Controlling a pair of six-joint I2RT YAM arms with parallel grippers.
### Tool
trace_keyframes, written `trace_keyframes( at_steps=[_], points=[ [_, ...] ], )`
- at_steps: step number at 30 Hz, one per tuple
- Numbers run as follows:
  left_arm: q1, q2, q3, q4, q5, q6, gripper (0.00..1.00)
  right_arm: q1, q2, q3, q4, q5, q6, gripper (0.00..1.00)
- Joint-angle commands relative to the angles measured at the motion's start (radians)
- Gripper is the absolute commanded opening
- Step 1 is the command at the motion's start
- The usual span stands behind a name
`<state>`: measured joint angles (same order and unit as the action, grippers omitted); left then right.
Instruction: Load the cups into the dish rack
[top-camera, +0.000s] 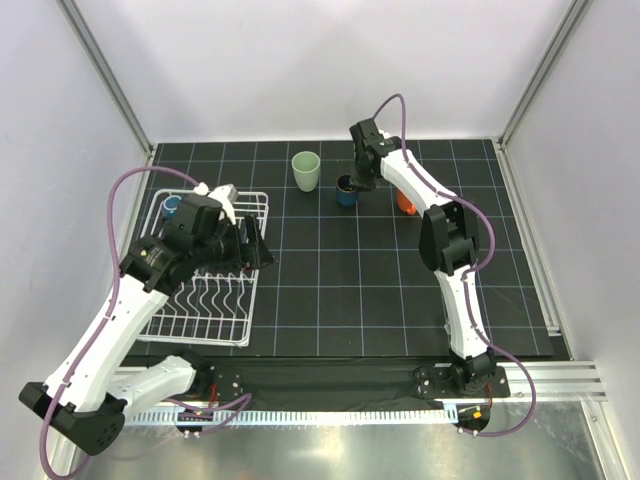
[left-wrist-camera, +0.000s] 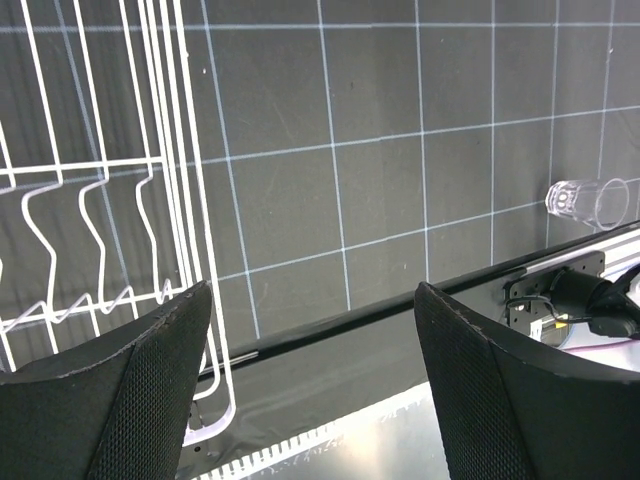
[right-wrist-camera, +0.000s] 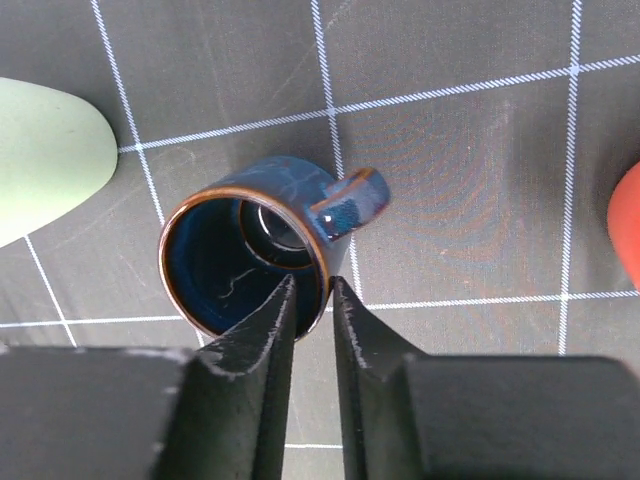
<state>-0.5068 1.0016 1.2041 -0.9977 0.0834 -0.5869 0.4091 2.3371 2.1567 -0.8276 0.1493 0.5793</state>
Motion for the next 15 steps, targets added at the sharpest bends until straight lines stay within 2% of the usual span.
trace_keyframes(
  at_steps=[1,2,4,10,15],
  points=[
    [-0.002,0.003,0.058,-0.024,-0.022,0.032,0.8,0.0,-0.015,0.035,0.03,-0.049,0.004,0.2],
    [-0.002,0.008,0.072,-0.027,-0.017,0.032,0.8,0.0,-0.019,0.038,0.028,-0.054,-0.004,0.11],
    [-0.002,0.023,0.089,-0.025,-0.007,0.03,0.81,-0.001,-0.047,0.035,0.036,-0.079,-0.018,0.04],
    [-0.001,0.092,0.207,-0.019,0.056,0.025,0.82,-0.001,-0.2,0.023,0.062,-0.192,-0.059,0.04],
    [-0.001,0.144,0.287,0.042,0.125,0.021,0.87,0.002,-0.393,-0.118,0.142,-0.426,-0.027,0.04]
  ],
)
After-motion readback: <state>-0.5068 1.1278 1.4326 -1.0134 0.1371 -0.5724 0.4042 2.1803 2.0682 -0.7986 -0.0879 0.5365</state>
